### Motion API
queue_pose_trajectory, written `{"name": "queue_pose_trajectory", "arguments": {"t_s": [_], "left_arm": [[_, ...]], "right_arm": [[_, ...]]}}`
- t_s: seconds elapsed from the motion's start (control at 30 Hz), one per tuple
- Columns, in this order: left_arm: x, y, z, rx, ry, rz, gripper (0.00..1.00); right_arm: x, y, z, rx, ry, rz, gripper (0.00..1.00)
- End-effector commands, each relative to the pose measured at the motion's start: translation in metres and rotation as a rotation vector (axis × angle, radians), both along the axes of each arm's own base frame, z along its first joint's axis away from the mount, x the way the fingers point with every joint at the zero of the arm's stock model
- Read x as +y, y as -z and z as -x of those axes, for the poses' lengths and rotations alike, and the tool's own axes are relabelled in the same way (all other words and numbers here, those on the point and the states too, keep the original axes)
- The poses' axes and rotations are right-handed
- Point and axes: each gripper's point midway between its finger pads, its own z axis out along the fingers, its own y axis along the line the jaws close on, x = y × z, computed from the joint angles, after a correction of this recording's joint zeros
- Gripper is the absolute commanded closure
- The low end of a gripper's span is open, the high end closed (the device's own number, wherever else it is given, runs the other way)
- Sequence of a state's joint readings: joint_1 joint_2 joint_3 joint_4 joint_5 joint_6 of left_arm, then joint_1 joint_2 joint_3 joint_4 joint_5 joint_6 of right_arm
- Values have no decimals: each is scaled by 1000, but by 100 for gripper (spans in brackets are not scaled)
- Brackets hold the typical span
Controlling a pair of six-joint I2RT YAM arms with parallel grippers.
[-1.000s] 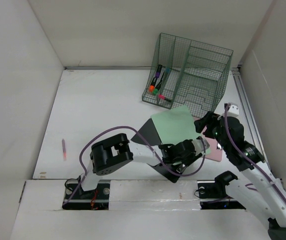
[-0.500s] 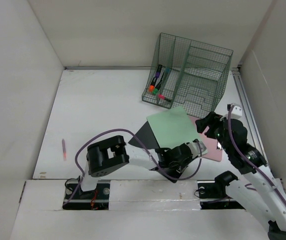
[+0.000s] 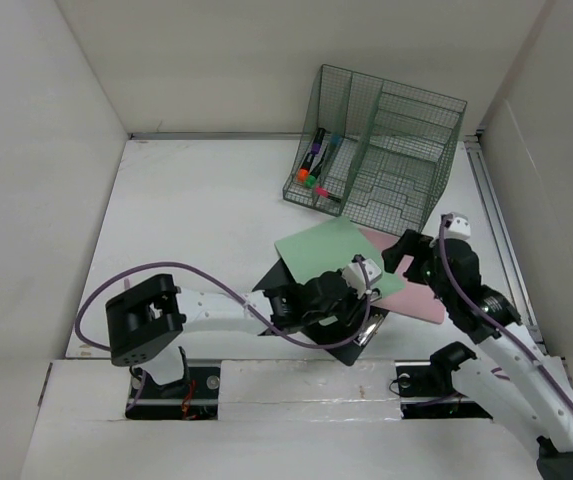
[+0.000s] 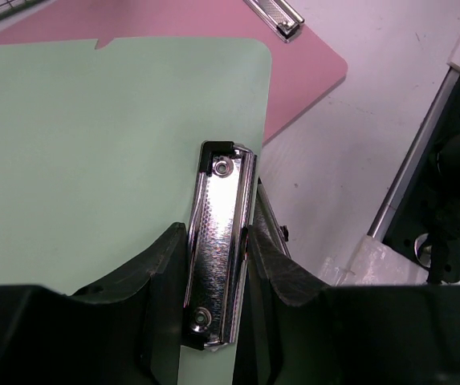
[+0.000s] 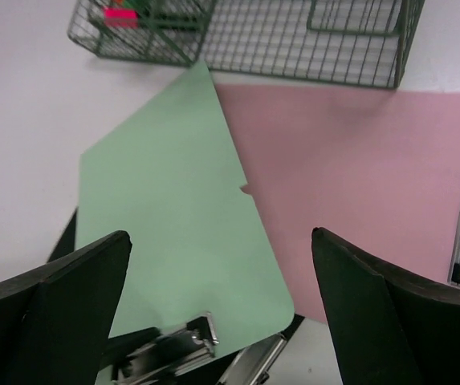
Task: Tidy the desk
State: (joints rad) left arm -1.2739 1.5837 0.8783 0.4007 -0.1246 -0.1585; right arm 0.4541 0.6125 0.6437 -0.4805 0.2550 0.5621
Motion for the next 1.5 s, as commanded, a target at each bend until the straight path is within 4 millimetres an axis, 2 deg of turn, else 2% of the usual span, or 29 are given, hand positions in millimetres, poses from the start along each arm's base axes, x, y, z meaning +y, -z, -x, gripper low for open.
{"name": "queue_pose_trajectory", "arguments": {"t_s": [0.0, 0.1, 0.33, 0.43, 0.57, 0.8, 1.0, 1.1, 1.13, 1.2, 1.23, 1.3, 1.33, 1.47], "left_arm": [[17, -12, -13, -14, -88, 16, 100], [20, -14, -13, -19, -90, 24, 100], [24, -23, -13, -33, -96, 39, 100], [27, -24, -15, -39, -110, 37, 100], [29, -25, -16, -41, -121, 46, 100], [29, -39, -14, -41, -114, 91, 100], [28, -40, -11, -33, -102, 116, 100], [28, -38, -12, -35, -109, 114, 100], [27, -38, -12, -36, -110, 124, 100], [24, -39, -14, -40, -113, 127, 100], [23, -39, -14, -40, -112, 129, 100], [21, -41, -15, -42, -111, 131, 100], [21, -40, -15, -41, -112, 132, 100], [23, -41, -16, -34, -126, 128, 100]], "right_arm": [[13, 21, -1, 62, -41, -17, 0], [20, 36, 0, 118, -69, -13, 0], [40, 56, 4, 183, -159, -45, 0], [56, 59, 11, 206, -226, -119, 0], [62, 81, 23, 269, -245, -160, 0], [91, 64, 28, 214, -317, -391, 0], [106, 63, 29, 180, -382, -490, 0], [108, 58, 27, 165, -382, -515, 8], [107, 57, 24, 157, -366, -522, 18], [109, 51, 25, 145, -361, -539, 26], [109, 47, 24, 131, -355, -542, 37], [110, 41, 22, 105, -355, -551, 47], [108, 38, 20, 90, -342, -552, 58], [108, 26, 15, 54, -337, -561, 76]]}}
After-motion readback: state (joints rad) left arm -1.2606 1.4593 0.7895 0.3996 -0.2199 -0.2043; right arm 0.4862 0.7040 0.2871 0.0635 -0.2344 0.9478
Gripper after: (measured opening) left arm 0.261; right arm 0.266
